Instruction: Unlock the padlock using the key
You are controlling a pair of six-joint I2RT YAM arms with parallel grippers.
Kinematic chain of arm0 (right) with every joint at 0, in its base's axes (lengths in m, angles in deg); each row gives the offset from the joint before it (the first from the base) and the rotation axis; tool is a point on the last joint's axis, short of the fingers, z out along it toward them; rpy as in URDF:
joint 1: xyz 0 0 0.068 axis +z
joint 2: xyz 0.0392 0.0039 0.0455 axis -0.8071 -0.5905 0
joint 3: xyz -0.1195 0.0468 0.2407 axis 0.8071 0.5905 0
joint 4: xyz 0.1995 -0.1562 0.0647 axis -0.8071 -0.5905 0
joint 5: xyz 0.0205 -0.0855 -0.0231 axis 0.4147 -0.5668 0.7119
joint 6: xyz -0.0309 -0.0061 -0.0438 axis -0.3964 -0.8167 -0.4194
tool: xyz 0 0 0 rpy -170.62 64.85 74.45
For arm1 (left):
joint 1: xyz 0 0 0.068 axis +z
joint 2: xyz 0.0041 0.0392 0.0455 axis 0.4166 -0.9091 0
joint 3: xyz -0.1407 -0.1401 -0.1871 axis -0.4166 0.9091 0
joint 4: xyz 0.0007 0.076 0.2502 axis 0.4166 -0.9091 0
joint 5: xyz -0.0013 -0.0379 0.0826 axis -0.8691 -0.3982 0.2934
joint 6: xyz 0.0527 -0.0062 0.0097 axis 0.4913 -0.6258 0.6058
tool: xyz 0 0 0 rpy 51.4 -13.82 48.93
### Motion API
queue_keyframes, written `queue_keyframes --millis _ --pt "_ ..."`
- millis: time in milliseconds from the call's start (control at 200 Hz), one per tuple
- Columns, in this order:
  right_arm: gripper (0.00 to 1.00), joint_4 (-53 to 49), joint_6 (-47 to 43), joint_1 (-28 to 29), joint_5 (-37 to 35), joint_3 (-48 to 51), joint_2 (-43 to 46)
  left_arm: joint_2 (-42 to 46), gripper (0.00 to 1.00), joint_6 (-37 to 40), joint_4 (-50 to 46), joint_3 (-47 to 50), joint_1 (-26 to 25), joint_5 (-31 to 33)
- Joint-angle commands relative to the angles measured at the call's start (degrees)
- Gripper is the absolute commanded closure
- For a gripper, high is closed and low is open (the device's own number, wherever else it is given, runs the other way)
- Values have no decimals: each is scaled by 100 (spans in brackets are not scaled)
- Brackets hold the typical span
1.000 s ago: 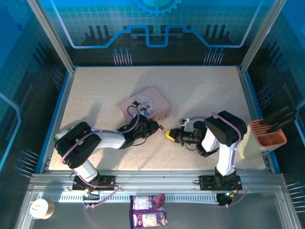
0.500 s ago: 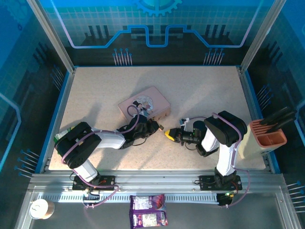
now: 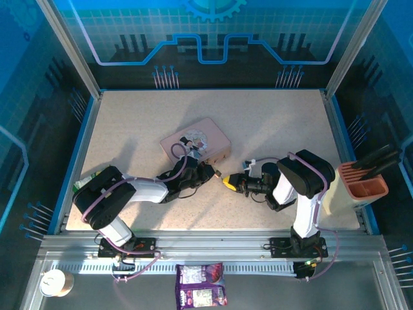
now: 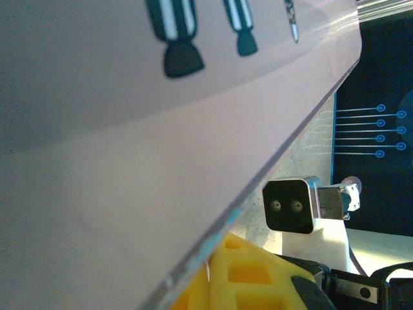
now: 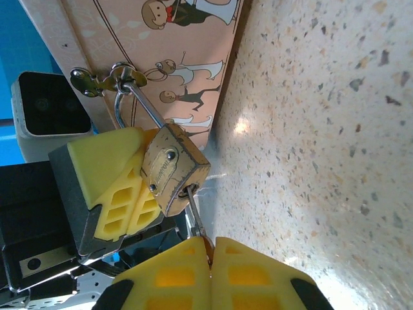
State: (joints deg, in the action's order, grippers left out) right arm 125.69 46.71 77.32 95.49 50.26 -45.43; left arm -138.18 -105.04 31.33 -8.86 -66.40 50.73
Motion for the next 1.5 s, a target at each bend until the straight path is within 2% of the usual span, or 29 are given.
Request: queue_keyframes --millis 0,1056,1496 --pt "100 166 43 -44 122 -225 72 266 100 -149 882 31 -102 -637" --pt "100 158 211 -162 273 -412 -53 508 100 -53 1455 272 -94 -938" --pt "100 150 -131 -101 100 -43 -205 359 100 557 -417 -80 -114 -307"
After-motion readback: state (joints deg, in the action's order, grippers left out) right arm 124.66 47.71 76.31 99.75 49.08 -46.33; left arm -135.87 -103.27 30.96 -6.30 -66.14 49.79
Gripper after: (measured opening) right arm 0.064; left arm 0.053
